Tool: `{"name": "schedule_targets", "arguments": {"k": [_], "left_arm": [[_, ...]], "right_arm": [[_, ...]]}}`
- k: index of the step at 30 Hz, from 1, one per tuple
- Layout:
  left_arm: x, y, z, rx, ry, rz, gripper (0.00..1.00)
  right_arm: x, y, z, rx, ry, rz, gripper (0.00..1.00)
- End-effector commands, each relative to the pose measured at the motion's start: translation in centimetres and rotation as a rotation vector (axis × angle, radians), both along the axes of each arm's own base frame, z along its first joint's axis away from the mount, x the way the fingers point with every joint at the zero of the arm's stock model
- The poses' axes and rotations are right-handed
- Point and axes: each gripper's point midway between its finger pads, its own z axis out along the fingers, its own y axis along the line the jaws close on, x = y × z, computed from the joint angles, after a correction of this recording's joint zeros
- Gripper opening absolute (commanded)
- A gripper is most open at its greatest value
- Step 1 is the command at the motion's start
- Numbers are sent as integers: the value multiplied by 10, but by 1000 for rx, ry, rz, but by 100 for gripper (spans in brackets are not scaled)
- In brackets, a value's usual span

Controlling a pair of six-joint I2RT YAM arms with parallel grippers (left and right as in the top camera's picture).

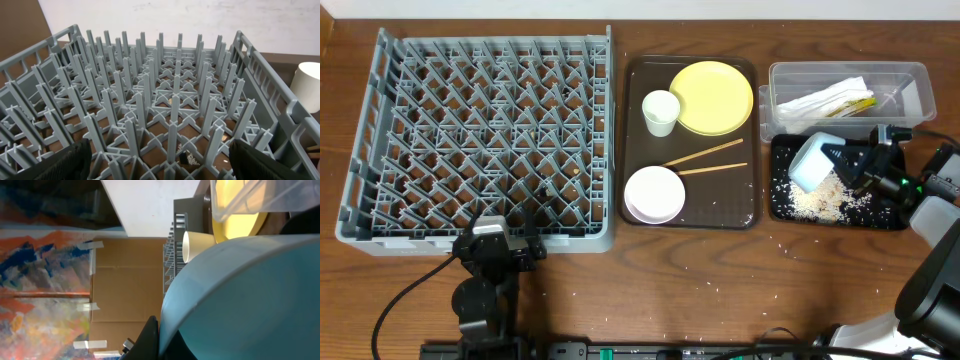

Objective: Sort waste into correct bins and load items into the dishwasher
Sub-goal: 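Tip the blue bowl over the black tray to dump the rice, then return the empty blue bowl to the brown tray and release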

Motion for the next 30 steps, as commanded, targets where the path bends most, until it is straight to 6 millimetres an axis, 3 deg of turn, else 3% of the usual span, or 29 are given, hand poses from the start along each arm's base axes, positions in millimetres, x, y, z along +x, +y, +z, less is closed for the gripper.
{"name": "schedule_targets", "arguments": {"k": [1, 10, 19, 25, 30], "left_arm": [[0, 3, -14, 11, 32, 11, 89], [0, 3, -13, 11, 32, 11, 89], [0, 3, -13, 12, 32, 11, 89], [0, 3, -13, 11, 32, 11, 89], [0, 3, -13, 12, 32, 11, 89]], "right_arm": [[-1, -2, 9, 1, -22, 3, 1], [3, -4, 12, -29, -48, -9, 1], [1, 9, 27, -59, -109, 30, 1], [7, 41, 48, -178, -172, 39, 2], [5, 90, 62, -264, -204, 84, 1]]}}
